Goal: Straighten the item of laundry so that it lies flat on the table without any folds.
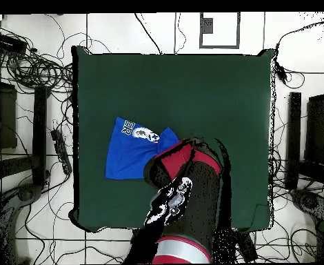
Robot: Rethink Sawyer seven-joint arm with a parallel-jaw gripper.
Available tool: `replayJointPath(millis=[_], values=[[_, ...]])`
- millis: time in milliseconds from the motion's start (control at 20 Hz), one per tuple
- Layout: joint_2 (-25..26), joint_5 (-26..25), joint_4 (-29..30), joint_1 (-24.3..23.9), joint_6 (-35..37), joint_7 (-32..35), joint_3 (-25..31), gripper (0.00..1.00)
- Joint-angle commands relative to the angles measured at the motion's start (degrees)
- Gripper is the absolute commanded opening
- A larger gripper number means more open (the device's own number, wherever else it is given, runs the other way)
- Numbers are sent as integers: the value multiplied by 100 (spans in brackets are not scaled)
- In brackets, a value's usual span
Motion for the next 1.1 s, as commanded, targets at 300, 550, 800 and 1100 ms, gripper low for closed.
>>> replayJointPath(millis=[300,550,800,1100], values=[[-333,64,131,-267,423,-1061,345,100],[-171,-111,-63,-17,435,-750,80,100],[-24,90,-11,38,359,-598,178,100],[201,263,-58,225,358,-235,184,100]])
